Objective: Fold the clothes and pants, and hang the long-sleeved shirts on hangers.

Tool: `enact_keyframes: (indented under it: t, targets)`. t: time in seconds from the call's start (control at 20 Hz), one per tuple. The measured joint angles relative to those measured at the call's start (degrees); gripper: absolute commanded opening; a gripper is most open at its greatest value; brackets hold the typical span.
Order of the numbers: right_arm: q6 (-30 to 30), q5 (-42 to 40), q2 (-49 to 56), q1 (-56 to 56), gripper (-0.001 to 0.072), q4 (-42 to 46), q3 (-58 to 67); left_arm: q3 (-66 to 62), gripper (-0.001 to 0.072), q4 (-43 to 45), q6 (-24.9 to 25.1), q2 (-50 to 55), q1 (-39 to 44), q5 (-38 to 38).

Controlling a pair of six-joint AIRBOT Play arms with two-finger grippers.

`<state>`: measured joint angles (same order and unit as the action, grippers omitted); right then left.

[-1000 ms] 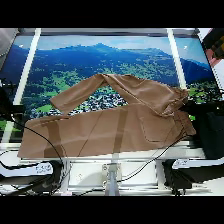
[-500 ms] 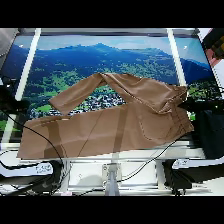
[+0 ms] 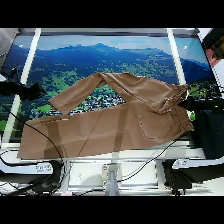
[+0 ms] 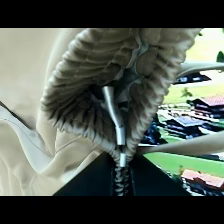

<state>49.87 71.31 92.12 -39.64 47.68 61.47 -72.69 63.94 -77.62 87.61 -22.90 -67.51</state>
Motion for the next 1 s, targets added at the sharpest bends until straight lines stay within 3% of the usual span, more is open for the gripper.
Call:
enact_keyframes:
  t: [0.2,0.4,0.7,1.0]
  targets:
    - [-0.04,-0.02,0.0,0.0,0.0038,-0.02,0.0,0.17,0.0367,-2.38,-4.92,2.75,-0.26,1.27]
    - [-0.04,-0.02,0.0,0.0,0.0038,0.0,0.0,0.22,0.0367,-2.91,-6.43,3.45,-2.16,1.38]
    - [-0.04,-0.04,0.0,0.0,0.0038,0.37,0.0,3.32,0.0367,-2.62,-5.51,-1.62,-7.45,-0.66]
    - [-0.04,-0.15,0.0,0.0,0.0038,0.44,0.0,14.45,0.0365,-5.14,-3.76,-5.99,-8.26,2.56]
